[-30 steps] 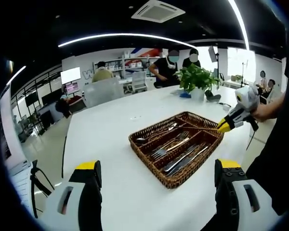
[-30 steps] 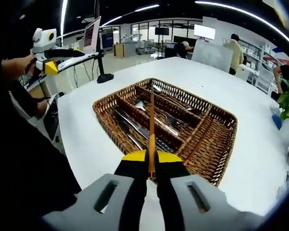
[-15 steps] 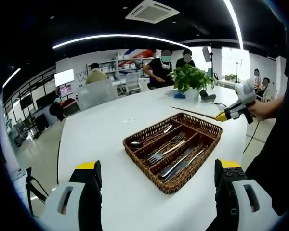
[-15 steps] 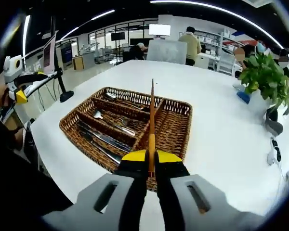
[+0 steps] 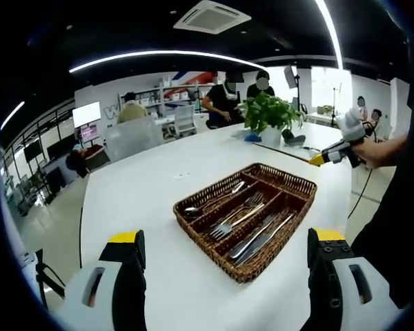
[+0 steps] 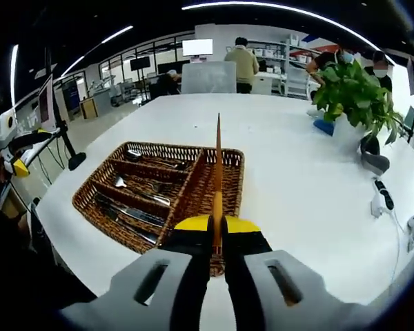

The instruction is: Arrange the knives, forks, and spoons in their matching storage slots by inserting each utensil handle-first until every utensil is classified and aligned in the correct compartment

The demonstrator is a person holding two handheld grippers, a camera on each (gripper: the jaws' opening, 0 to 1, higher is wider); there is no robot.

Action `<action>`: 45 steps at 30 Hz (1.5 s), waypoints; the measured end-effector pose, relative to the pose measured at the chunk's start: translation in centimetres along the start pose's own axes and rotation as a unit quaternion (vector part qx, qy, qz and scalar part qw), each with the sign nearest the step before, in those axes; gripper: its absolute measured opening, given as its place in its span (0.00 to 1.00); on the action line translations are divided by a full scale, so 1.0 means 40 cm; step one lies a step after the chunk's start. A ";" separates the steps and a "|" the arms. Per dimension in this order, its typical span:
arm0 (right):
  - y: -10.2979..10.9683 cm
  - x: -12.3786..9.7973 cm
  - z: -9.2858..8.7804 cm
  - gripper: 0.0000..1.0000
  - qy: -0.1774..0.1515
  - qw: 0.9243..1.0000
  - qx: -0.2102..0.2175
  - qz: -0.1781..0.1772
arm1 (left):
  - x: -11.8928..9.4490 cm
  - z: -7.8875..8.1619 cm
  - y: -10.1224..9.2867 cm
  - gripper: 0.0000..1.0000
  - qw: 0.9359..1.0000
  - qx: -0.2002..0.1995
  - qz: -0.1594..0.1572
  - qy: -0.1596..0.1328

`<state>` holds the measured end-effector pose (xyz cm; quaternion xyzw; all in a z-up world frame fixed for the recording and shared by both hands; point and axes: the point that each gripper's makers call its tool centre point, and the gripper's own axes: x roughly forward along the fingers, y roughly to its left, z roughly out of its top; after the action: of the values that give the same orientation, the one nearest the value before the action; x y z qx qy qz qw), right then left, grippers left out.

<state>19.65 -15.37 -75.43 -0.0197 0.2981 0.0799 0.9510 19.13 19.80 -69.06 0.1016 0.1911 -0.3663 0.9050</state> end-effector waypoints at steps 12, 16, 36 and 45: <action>-0.003 0.008 0.004 0.03 0.001 1.000 0.001 -0.008 | 0.008 -0.001 0.003 0.99 1.000 0.000 -0.004 -0.002; -0.017 0.018 -0.015 0.03 0.008 1.000 0.007 -0.014 | 0.010 -0.002 0.002 0.99 1.000 -0.001 -0.004 -0.003; 0.004 0.064 -0.089 0.03 0.063 0.997 0.031 -0.019 | 0.001 -0.006 -0.004 0.99 1.000 -0.006 -0.002 -0.005; 0.005 0.095 -0.120 0.03 0.091 0.995 0.041 -0.021 | -0.002 -0.011 0.001 0.99 1.000 -0.009 0.001 -0.005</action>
<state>20.00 -15.06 -81.52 0.0056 0.3864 0.0460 0.9212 18.98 20.03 -69.41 0.0921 0.1894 -0.3642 0.9072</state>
